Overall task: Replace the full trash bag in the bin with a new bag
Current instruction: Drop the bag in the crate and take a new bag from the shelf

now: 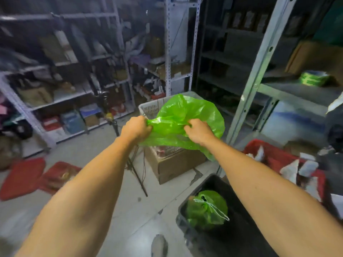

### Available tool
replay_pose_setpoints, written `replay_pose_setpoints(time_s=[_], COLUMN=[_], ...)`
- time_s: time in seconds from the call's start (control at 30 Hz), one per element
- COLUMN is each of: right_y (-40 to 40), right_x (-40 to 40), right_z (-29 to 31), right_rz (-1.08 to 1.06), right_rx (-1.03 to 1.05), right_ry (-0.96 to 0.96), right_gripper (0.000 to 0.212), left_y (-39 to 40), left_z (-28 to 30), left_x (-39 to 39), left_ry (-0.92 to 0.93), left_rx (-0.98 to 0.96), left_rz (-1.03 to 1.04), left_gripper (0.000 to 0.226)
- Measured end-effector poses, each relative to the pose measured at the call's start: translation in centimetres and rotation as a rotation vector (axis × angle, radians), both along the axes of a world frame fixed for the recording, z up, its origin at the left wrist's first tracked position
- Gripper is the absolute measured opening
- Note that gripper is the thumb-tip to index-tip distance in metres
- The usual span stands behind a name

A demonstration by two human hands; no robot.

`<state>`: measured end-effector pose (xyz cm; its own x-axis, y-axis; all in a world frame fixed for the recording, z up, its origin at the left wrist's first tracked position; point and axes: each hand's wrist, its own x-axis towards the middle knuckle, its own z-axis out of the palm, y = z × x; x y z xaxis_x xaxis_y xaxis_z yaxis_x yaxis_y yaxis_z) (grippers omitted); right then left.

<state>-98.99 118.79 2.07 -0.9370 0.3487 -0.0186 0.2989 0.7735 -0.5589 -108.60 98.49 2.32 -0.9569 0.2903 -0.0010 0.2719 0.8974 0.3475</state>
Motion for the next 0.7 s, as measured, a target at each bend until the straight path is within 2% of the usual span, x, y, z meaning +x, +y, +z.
replay_pose_setpoints(time_s=[0.17, 0.27, 0.4, 0.57, 0.7], right_y=[-1.3, -8.5, -17.7, -30.8, -42.1], right_x=[-0.1, -0.5, -0.6, 0.9, 3.7], right_z=[-0.8, -1.0, -1.0, -1.5, -2.3], right_rz=[0.04, 0.221, 0.388, 0.539, 0.666], right_rx=[0.14, 0.189, 0.203, 0.182, 0.163], right_ry=[0.015, 0.041, 0.067, 0.078, 0.076], right_gripper=[0.014, 0.022, 0.019, 0.024, 0.019], left_y=[-2.7, -11.6, -21.4, -34.4, -45.4], left_z=[-0.4, -1.1, -1.1, -1.8, -3.0], left_x=[1.8, 4.4, 7.7, 12.4, 17.5], left_ry=[-0.004, -0.015, -0.012, -0.011, -0.033], left_rx=[-0.07, -0.081, -0.043, -0.033, -0.019], left_rz=[0.012, 0.171, 0.321, 0.495, 0.591], left_gripper=[0.026, 0.027, 0.03, 0.031, 0.031])
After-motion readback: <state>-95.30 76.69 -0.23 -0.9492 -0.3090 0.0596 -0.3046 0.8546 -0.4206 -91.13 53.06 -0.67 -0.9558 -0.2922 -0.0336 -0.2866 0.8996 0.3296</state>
